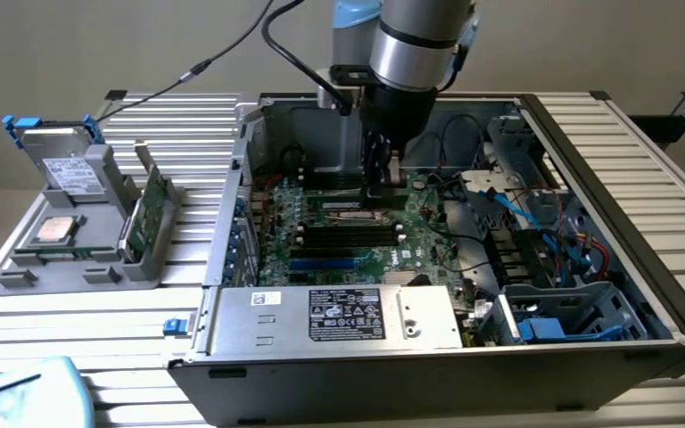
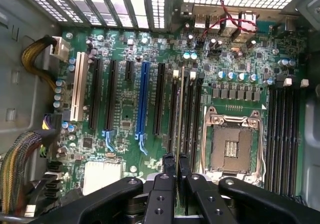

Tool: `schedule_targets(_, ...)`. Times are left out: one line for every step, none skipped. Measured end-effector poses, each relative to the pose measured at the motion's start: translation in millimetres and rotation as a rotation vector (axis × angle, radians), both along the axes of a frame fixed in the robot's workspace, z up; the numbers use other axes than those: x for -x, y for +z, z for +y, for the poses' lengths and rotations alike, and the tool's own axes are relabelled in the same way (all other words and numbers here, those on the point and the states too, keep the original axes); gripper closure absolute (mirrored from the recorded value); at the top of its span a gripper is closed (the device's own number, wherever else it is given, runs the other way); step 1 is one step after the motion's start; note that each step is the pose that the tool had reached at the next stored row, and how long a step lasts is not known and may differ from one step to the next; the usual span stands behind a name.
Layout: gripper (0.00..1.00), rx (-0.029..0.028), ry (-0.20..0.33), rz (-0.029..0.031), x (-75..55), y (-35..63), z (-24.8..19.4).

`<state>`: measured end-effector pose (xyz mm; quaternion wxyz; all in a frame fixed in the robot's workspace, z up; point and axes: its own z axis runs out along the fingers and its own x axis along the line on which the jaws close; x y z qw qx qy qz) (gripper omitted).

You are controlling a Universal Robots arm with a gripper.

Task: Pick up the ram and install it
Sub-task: 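Insert the ram into the slot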

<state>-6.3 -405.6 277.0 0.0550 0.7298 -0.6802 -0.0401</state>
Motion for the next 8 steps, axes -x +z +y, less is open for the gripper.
schedule_targets(0.86,0.0,0.0,0.0,0.0,-1.8,0.8)
schedule_targets(0.86,0.0001,0.0,0.0,0.0,-3.5,1.7)
schedule_targets(0.86,0.0003,0.0,0.0001,0.0,-5.4,3.1)
schedule_targets(0.86,0.0002,-0.001,0.0,0.0,-7.2,4.8)
schedule_targets(0.86,0.0,-0.002,0.0,0.0,-9.0,6.5)
schedule_targets(0.86,0.0001,-0.004,-0.0001,0.0,-10.8,8.3)
schedule_targets(0.86,-0.0002,-0.005,-0.0002,0.0,-12.8,9.4)
schedule_targets(0.86,0.0,-0.005,-0.0001,-0.1,-14.5,9.7)
